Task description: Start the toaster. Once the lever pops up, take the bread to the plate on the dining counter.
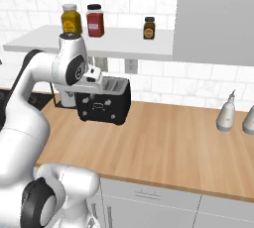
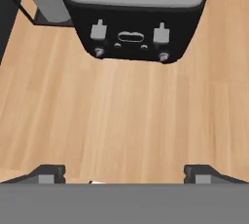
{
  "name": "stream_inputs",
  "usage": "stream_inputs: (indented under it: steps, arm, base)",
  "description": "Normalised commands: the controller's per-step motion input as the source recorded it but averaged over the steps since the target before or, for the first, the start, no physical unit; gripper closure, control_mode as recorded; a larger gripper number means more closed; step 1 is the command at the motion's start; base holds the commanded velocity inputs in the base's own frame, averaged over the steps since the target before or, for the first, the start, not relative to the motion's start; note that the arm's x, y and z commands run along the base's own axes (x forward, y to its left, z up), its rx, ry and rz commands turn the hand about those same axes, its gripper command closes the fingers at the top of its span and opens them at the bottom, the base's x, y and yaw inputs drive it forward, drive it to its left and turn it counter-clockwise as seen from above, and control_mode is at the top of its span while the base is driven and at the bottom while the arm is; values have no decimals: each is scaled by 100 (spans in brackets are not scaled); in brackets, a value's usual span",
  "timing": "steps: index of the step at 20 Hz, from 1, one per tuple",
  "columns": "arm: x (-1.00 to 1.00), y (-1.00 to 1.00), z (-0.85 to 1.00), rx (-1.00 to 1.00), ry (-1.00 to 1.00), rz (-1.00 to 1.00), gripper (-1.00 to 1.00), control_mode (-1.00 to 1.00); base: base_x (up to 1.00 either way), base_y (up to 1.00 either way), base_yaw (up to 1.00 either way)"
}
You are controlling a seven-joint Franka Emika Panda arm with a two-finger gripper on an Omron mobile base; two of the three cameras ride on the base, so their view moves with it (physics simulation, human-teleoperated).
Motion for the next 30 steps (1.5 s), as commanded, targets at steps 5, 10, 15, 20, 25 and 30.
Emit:
stream_inputs:
  steps: [5,10,15,20,25,30]
  arm:
    - [2,59,-30,-7,-1,-3,-100,-100]
    - [59,45,-13,0,-1,-12,-100,-100]
    - [53,38,-8,0,-6,-16,-100,-100]
    - [58,3,-7,0,0,-10,-100,-100]
    - [25,0,-17,0,-1,0,-100,-100]
    - [3,12,-34,0,-3,1,100,-100]
  base:
    - [0,0,0]
    - [0,0,0]
    - [0,0,0]
    - [0,0,0]
    - [0,0,0]
    - [0,0,0]
